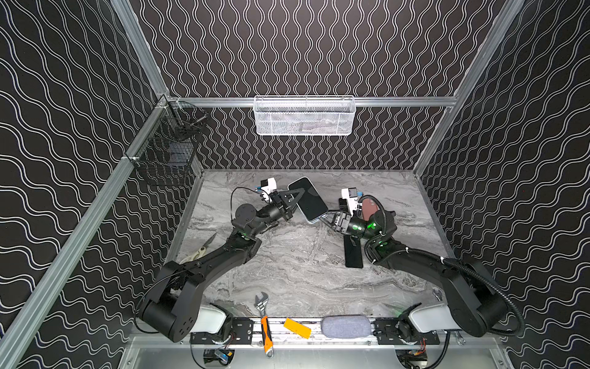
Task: Take the phone out of the phone case
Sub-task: Remove the phone case from the phone.
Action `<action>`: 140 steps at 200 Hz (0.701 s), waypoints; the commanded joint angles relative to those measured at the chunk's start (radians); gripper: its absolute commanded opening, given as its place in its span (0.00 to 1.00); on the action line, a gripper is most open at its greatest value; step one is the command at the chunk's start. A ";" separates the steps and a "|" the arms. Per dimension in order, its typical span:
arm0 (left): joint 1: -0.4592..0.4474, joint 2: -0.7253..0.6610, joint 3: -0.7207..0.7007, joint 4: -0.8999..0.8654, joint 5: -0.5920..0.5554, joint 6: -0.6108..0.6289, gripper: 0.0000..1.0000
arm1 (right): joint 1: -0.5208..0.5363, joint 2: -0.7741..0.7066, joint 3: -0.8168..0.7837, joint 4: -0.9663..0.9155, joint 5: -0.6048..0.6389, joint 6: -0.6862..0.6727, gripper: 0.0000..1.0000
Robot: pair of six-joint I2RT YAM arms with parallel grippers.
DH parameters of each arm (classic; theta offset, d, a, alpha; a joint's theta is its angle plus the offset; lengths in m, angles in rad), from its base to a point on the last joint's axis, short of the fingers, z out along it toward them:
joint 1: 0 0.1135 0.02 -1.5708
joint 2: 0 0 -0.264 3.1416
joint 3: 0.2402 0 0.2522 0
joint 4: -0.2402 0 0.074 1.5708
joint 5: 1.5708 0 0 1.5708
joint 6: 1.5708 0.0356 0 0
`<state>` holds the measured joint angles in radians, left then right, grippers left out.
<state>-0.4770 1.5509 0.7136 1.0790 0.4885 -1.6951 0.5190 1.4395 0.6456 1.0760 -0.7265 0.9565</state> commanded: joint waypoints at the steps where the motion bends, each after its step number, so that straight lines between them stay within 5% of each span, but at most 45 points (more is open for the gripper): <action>1: -0.004 0.016 0.007 0.091 0.035 0.025 0.00 | -0.002 0.018 0.017 0.073 -0.034 0.053 0.52; 88: -0.003 0.041 -0.034 0.094 -0.025 0.098 0.00 | -0.010 0.048 0.001 0.242 -0.066 0.206 0.20; 140: -0.003 0.046 -0.049 0.090 -0.045 0.130 0.33 | -0.013 0.125 -0.014 0.426 -0.062 0.325 0.08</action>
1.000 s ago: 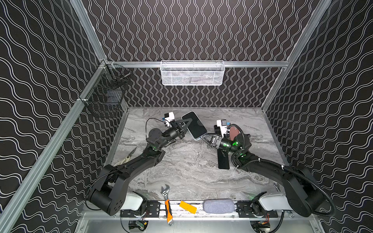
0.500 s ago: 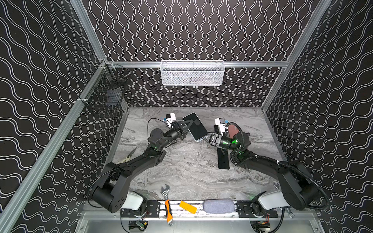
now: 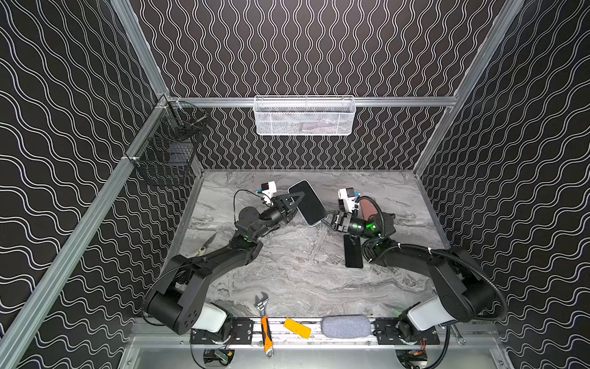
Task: Take the phone out of the phone case
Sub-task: Remove the phone case from the phone.
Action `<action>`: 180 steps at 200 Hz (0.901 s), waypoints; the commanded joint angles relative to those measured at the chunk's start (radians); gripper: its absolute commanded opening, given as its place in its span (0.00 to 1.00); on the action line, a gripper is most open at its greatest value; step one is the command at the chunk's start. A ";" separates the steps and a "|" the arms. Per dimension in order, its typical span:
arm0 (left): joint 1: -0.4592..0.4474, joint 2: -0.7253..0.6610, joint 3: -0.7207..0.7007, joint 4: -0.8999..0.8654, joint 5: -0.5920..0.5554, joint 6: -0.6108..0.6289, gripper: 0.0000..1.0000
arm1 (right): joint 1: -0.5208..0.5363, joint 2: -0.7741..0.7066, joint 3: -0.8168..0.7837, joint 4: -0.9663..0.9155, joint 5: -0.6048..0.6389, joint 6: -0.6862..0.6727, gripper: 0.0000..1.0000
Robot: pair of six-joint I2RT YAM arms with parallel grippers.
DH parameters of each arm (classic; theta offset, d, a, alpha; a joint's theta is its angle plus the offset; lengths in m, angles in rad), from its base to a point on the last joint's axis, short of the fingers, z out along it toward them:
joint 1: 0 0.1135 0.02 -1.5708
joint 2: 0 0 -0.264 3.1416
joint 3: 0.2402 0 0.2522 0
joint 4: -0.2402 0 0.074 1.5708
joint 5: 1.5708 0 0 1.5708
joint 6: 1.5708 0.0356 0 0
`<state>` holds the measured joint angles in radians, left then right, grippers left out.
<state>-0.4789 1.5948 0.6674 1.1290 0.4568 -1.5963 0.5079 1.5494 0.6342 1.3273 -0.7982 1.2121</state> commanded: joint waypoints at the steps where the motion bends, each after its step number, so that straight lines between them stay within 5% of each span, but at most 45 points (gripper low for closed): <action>1: -0.001 0.003 -0.003 0.040 -0.013 0.032 0.33 | -0.002 0.017 -0.002 0.174 0.010 0.069 0.08; 134: -0.004 -0.076 -0.075 -0.050 -0.067 0.074 0.90 | -0.016 0.030 0.008 0.157 0.062 0.056 0.03; 180: -0.027 -0.262 -0.082 -0.377 -0.132 0.161 0.98 | -0.023 0.063 0.022 0.170 0.094 0.052 0.02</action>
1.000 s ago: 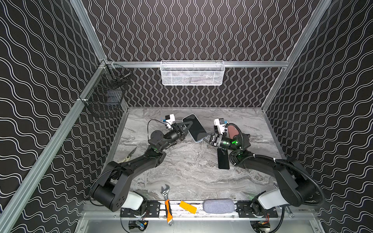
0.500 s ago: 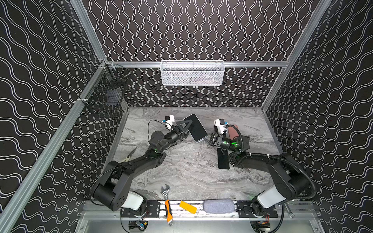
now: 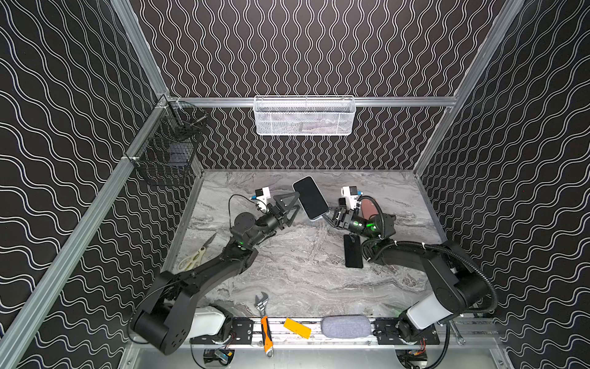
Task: Take the phone out of the phone case
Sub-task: Remove the phone case from the phone.
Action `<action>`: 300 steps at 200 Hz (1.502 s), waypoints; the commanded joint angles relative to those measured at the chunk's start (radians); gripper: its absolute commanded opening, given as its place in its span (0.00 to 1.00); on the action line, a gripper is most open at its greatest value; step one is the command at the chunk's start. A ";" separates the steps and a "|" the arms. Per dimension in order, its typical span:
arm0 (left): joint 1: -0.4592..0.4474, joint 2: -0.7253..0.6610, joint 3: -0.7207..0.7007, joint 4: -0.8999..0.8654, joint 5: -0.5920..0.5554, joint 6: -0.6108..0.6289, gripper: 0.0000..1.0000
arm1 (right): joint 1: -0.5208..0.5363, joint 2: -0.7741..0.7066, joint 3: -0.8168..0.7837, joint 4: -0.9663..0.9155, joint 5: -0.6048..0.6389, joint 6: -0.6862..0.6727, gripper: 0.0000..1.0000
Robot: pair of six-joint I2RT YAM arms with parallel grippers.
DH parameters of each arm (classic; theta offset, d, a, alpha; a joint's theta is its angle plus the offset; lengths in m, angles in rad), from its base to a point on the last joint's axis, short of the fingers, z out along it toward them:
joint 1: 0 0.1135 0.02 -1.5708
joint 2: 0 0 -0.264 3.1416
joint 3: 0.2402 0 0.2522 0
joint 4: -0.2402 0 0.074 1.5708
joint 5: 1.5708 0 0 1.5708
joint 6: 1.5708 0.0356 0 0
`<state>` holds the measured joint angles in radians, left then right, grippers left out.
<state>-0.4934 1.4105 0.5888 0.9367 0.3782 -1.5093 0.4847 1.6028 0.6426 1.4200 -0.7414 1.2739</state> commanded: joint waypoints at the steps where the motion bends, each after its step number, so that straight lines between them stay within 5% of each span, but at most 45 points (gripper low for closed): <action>1: -0.013 -0.083 -0.004 -0.192 -0.056 0.075 0.98 | 0.000 0.009 0.014 0.077 0.039 -0.011 0.02; 50: -0.109 -0.232 -0.020 -0.392 -0.161 -0.014 0.99 | 0.000 0.019 0.007 0.052 0.125 -0.047 0.01; 99: -0.203 -0.181 0.056 -0.388 -0.192 -0.070 0.99 | 0.017 -0.011 -0.004 -0.016 0.193 -0.126 0.00; 300: -0.214 -0.033 0.119 -0.217 -0.185 -0.129 0.99 | 0.042 -0.036 -0.049 -0.005 0.227 -0.143 0.00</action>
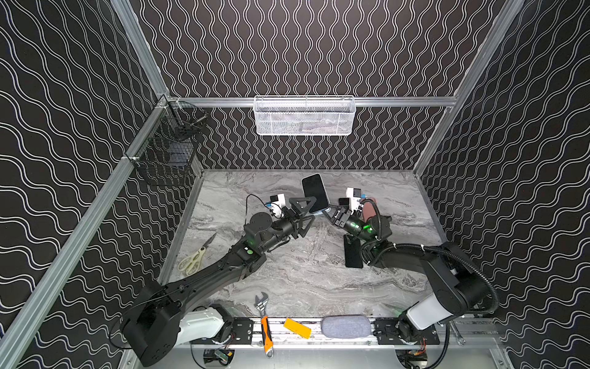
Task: Take the phone out of the phone case
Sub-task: Remove the phone case from the phone.
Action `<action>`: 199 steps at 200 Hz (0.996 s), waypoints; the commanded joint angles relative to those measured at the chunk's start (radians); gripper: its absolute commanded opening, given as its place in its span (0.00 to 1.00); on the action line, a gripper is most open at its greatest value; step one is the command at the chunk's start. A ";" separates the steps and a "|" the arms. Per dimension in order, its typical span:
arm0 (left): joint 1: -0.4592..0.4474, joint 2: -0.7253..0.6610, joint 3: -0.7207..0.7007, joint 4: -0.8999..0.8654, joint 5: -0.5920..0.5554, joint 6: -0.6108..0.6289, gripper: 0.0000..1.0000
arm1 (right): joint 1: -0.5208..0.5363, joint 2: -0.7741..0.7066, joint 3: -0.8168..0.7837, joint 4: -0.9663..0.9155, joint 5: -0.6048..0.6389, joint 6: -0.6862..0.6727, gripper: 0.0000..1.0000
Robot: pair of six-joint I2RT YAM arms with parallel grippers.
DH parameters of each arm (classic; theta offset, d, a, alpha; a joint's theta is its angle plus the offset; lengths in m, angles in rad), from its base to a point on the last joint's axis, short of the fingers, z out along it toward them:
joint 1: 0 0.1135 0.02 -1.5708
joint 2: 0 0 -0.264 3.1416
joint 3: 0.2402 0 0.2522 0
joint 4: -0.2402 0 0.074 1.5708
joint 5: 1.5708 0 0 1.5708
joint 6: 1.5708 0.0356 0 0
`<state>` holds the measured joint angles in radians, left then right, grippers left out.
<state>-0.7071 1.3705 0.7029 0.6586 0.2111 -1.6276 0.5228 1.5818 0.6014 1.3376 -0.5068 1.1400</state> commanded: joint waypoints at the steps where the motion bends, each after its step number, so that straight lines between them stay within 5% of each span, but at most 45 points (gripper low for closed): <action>1: 0.000 0.008 0.005 0.062 -0.018 -0.011 0.99 | 0.005 -0.016 -0.008 0.078 -0.006 -0.010 0.00; 133: 0.015 0.046 -0.014 0.096 -0.039 0.008 0.78 | 0.049 -0.056 -0.049 0.068 0.025 -0.029 0.00; 159: 0.026 0.052 -0.011 0.096 -0.036 0.020 0.66 | 0.051 -0.054 -0.054 0.073 0.028 -0.026 0.00; 199: 0.038 0.071 -0.003 0.098 -0.021 0.033 0.32 | 0.052 -0.059 -0.064 0.066 0.038 -0.036 0.00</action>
<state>-0.6762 1.4303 0.6880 0.7162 0.1894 -1.6241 0.5720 1.5333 0.5407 1.3334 -0.4690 1.1137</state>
